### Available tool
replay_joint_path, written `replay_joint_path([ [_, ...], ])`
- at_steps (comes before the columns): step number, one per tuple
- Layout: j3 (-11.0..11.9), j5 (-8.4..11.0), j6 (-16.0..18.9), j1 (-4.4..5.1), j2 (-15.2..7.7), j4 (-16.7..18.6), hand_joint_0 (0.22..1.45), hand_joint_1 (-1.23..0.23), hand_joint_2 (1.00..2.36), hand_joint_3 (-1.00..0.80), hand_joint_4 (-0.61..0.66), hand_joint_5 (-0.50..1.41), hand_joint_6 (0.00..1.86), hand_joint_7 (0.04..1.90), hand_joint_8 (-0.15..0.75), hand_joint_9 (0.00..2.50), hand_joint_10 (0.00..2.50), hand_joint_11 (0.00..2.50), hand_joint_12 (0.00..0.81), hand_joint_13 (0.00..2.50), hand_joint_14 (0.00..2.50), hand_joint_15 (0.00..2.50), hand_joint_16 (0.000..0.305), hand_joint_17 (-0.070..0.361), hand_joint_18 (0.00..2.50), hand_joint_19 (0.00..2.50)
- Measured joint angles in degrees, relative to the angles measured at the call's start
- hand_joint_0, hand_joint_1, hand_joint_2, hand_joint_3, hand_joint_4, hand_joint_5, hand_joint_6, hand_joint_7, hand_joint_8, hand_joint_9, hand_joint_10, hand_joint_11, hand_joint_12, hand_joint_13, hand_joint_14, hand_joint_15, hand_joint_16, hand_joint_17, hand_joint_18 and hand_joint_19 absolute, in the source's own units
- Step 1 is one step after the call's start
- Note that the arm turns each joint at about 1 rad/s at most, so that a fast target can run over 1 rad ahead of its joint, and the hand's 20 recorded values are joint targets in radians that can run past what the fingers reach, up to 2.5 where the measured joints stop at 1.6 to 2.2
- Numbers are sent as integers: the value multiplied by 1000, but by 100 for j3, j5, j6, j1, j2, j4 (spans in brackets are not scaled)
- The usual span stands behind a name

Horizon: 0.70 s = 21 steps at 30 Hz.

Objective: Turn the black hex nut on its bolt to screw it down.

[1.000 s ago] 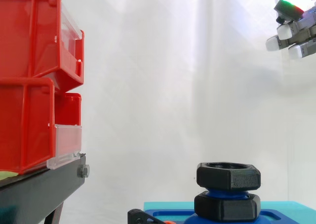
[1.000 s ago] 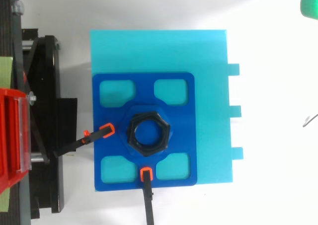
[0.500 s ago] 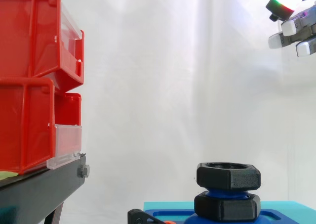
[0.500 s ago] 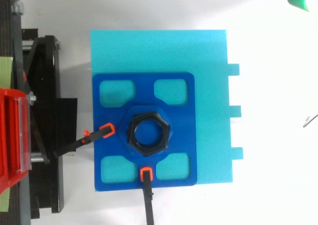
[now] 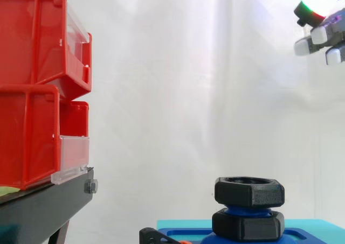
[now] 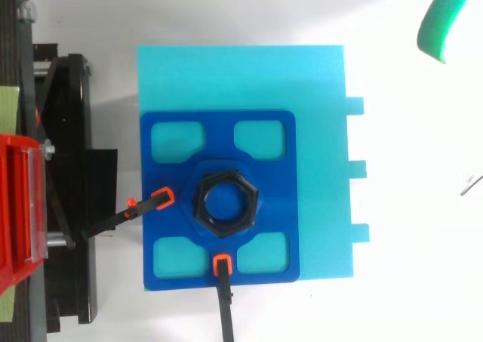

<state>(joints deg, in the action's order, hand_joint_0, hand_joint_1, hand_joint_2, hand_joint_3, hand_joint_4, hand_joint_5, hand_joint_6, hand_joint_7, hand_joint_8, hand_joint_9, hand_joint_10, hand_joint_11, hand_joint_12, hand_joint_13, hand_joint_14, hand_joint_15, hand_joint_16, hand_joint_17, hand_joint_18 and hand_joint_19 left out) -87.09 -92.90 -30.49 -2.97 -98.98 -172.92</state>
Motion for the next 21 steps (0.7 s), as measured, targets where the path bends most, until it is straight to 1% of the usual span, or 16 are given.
replay_joint_path([
  [6,3,52,-848,173,-24,419,578,-502,1000,-500,219,-199,501,693,258,611,3,142,319,329,0,0,46,103,490,320],
  [9,2,103,-1193,244,-65,545,577,-502,1000,-500,219,-199,501,693,258,608,3,141,319,329,0,0,46,102,489,319],
  [11,4,143,-1364,295,-142,608,577,-502,1000,-500,219,-199,501,695,257,609,2,142,319,329,0,0,46,103,488,318],
  [14,15,185,-1501,362,-298,711,577,-501,1000,-500,220,-199,501,695,258,612,3,136,319,329,0,0,45,102,490,326],
  [16,68,194,-1535,396,-418,770,577,-501,1000,-500,220,-199,501,694,258,612,3,142,320,329,0,0,45,102,489,325],
  [19,258,179,-1564,436,-655,752,578,-500,1000,-500,219,-199,501,694,256,611,3,143,320,329,0,0,45,102,491,325],
  [21,491,100,-1577,452,-902,600,578,-500,1000,-500,220,-199,501,697,257,610,3,135,320,329,0,0,45,102,490,326],
])
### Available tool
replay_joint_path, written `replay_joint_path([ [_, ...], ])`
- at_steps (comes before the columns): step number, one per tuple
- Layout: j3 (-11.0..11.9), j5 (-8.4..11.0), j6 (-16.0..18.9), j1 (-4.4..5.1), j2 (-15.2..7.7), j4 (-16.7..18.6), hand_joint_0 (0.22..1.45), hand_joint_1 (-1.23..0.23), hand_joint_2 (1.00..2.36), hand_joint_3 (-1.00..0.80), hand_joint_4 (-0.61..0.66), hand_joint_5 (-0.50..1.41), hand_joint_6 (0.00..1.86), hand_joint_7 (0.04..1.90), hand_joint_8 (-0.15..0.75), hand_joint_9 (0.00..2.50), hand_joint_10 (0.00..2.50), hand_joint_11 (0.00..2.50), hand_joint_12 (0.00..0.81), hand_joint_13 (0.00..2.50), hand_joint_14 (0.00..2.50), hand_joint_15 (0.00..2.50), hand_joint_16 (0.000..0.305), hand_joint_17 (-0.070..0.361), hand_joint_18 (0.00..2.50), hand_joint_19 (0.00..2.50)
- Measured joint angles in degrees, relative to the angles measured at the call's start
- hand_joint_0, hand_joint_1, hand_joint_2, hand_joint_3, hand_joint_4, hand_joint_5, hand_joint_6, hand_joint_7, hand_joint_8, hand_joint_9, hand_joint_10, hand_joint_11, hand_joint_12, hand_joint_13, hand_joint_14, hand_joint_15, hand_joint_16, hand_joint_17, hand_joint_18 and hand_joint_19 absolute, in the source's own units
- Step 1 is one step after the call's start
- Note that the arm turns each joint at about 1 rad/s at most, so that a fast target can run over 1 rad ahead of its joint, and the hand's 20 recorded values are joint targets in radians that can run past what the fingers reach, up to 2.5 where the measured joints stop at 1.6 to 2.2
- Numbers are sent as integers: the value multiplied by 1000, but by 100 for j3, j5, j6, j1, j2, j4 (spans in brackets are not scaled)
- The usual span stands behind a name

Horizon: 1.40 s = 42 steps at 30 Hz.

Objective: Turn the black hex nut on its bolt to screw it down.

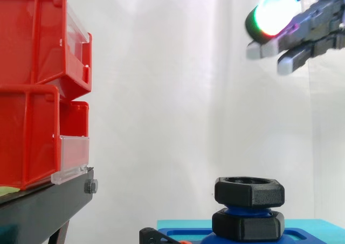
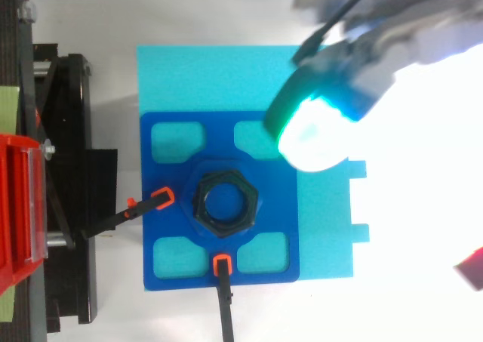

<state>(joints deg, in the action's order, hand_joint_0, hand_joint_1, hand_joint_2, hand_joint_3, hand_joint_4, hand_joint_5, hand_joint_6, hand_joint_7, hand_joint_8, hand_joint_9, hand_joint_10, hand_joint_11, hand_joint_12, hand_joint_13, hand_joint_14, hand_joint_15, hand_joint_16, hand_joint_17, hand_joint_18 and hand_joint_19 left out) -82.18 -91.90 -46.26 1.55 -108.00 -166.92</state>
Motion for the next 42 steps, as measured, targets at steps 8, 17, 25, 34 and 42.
replay_joint_path([
  [8,1147,-435,-148,6,-965,-943,578,-500,1000,-500,221,-198,501,698,259,617,3,140,320,328,0,0,45,102,494,325],
  [17,1631,-535,-425,10,-1193,-951,578,-499,1000,-500,219,-198,501,694,260,613,3,143,320,331,0,0,45,102,495,325],
  [25,1634,-548,-675,42,-1264,-638,578,-500,1000,-500,233,-183,501,744,262,612,3,151,318,331,0,0,45,102,492,324],
  [34,1635,-715,-1323,158,-1523,-289,579,-494,1000,-500,267,-153,502,827,264,630,3,151,316,331,0,0,45,101,501,323],
  [42,1634,-833,-1877,265,-1731,90,580,-482,1000,-500,326,-117,502,947,278,708,4,167,315,366,0,0,45,101,514,312],
])
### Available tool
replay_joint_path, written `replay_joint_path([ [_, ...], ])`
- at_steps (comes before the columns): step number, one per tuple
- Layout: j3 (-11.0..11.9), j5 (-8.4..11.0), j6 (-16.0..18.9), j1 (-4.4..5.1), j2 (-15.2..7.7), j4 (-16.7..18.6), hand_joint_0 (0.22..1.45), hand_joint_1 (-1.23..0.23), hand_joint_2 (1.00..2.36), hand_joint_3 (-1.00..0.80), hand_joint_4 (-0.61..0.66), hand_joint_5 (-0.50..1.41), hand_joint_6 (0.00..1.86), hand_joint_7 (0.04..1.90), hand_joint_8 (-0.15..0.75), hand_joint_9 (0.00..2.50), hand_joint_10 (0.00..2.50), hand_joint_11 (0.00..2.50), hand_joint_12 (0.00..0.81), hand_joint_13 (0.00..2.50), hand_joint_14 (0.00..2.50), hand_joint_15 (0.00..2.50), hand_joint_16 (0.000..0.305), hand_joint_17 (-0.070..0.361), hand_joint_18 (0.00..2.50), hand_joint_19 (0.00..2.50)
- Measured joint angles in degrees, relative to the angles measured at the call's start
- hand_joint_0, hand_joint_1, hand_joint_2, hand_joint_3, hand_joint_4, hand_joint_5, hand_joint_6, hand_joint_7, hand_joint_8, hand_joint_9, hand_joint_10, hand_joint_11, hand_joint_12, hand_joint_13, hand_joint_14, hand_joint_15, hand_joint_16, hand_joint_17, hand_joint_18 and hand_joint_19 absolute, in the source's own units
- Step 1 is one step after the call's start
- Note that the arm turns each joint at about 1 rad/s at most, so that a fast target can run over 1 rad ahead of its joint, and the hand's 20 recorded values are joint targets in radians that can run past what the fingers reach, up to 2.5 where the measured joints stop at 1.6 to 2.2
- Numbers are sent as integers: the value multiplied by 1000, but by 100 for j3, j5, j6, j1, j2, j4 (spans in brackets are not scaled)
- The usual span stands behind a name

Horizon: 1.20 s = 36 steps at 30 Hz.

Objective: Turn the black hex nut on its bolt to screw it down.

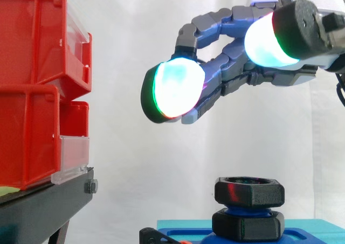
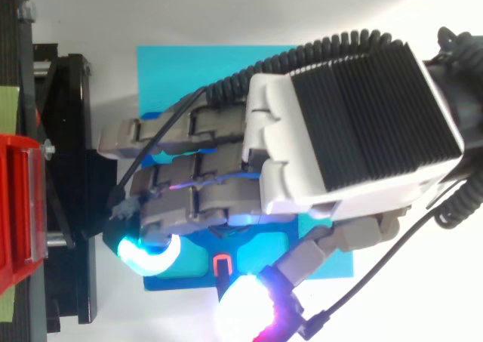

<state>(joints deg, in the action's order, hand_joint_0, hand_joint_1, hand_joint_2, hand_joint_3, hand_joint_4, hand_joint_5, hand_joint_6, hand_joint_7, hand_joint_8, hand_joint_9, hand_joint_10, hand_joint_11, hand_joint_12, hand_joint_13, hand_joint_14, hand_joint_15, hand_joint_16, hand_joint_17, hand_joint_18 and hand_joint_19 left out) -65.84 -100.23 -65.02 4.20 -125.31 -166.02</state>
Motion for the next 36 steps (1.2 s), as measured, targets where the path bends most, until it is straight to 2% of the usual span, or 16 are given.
replay_joint_path([
  [6,0,-86,-182,43,-167,230,580,-473,1000,-500,353,-84,502,1082,281,794,4,198,317,414,0,0,46,103,549,306],
  [10,0,-98,-237,71,-258,323,579,-464,1000,-500,345,-81,502,1091,286,818,5,208,317,422,0,0,46,103,553,313],
  [19,-2,-77,-533,146,-312,351,577,-457,1000,-500,334,-86,502,1053,287,811,5,211,323,423,0,0,46,104,545,310],
  [24,-5,-48,-740,176,-316,346,577,-455,1000,-500,336,-77,502,1122,286,809,5,212,323,421,0,0,46,104,539,308],
  [27,-53,-42,-800,191,-317,346,577,-454,1000,-500,339,-66,501,1206,286,810,5,206,324,419,0,0,46,104,539,307],
  [36,-269,-35,-877,251,-318,607,576,-453,1000,-500,336,-66,501,1203,287,806,7,210,325,410,0,0,47,105,537,311],
])
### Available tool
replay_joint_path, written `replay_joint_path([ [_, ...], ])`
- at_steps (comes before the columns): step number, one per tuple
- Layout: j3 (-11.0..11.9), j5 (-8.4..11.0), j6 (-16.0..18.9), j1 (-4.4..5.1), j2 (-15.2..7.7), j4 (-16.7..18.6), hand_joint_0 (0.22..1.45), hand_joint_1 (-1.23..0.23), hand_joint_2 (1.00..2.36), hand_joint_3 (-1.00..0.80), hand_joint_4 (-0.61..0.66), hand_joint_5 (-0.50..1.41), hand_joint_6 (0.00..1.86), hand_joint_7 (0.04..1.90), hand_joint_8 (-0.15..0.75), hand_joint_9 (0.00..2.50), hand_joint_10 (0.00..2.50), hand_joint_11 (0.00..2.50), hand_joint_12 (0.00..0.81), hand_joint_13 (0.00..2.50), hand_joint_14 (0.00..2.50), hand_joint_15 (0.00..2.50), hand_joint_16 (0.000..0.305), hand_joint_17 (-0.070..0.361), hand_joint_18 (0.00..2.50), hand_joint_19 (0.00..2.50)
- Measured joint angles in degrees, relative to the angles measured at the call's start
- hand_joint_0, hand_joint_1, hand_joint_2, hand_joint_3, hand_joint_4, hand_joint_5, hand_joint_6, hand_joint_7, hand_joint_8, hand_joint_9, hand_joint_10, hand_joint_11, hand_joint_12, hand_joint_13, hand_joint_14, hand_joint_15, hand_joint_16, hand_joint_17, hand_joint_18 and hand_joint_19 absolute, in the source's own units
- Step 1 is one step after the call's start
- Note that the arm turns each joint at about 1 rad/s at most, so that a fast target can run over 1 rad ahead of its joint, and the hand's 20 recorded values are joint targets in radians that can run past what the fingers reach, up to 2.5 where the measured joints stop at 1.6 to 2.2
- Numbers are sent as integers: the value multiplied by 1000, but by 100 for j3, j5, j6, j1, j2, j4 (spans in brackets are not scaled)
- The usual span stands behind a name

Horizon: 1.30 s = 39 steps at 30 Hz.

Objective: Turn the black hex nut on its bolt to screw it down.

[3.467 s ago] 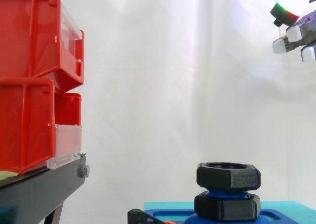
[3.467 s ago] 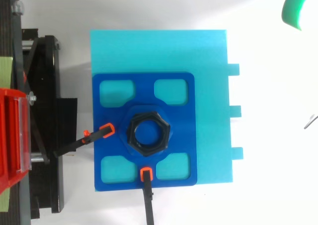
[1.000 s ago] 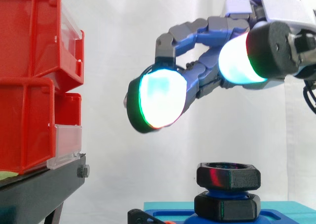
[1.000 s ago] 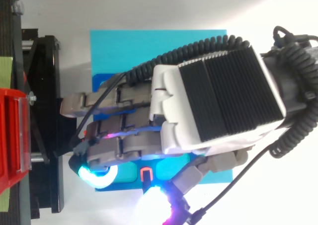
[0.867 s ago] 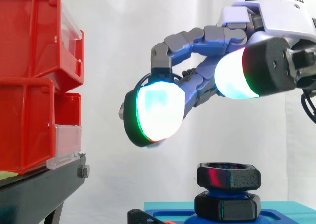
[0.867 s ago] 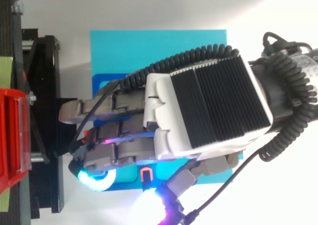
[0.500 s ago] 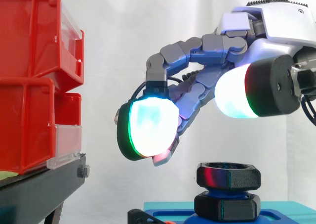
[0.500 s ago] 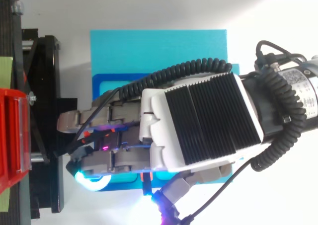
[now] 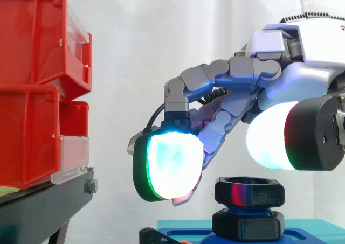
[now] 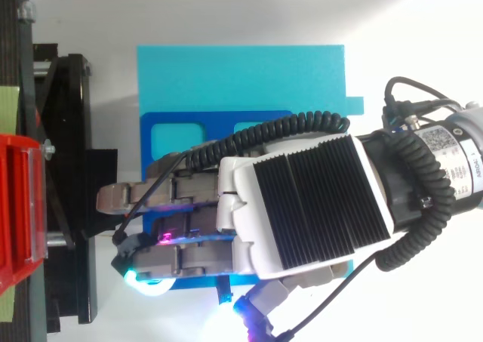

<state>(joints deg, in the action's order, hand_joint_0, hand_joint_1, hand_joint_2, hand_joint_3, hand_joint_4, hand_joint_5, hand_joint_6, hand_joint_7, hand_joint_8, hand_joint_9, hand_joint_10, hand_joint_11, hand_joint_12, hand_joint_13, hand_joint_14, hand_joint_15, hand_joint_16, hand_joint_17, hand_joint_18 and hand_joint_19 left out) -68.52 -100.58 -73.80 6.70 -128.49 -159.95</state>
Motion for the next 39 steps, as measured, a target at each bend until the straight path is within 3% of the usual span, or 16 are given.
replay_joint_path([
  [10,-54,48,-306,15,-15,179,577,-453,1000,-500,321,-68,501,1202,286,801,5,198,327,400,0,0,47,105,530,304],
  [16,8,59,-349,34,-237,295,577,-454,1000,-500,331,-64,500,1231,287,800,5,208,326,399,0,0,47,105,527,308],
  [23,269,61,-462,66,-320,119,576,-454,1000,-500,327,-56,515,1256,289,819,8,218,326,397,0,0,47,105,525,302],
  [32,289,72,-761,68,-327,25,575,-447,1000,-500,298,-56,553,1226,292,826,5,213,327,396,0,0,47,106,522,295],
  [39,290,58,-950,65,-326,10,551,-360,1000,-500,289,-57,565,1218,293,827,5,208,334,386,0,0,49,110,500,315],
])
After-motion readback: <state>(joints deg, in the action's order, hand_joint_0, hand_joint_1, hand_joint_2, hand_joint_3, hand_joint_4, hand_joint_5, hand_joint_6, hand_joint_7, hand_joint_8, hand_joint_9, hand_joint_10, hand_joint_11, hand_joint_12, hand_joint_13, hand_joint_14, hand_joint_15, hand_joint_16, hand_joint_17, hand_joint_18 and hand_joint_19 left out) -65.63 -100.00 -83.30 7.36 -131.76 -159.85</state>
